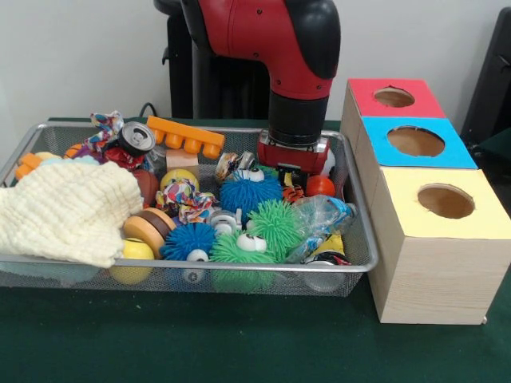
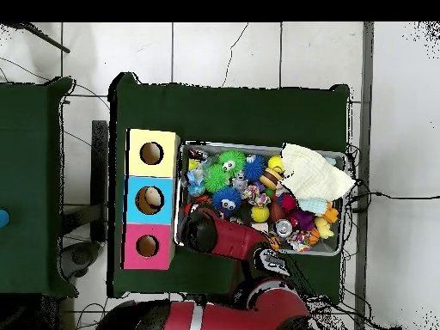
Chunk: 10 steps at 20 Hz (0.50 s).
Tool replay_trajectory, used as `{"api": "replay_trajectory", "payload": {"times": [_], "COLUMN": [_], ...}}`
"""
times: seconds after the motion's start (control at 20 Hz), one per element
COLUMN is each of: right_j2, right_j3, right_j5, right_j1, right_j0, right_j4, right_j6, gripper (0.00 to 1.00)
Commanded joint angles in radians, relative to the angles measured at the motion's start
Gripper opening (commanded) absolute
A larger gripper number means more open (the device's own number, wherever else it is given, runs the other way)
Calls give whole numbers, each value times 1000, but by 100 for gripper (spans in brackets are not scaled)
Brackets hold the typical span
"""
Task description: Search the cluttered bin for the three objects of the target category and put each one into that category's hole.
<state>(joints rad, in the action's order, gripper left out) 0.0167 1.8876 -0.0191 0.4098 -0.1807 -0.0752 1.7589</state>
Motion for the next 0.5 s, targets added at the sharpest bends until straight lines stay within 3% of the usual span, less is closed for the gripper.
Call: {"api": "replay_trajectory", "payload": {"times": [0.05,0.5], "right_j2": [-63,-71], "right_j3": [13,75], "right_j5": [-8,118], "right_j1": [-77,63], "right_j0": [-19,-8], "right_j4": [35,-5], "right_j6": [141,150], "gripper": [0,0]}}
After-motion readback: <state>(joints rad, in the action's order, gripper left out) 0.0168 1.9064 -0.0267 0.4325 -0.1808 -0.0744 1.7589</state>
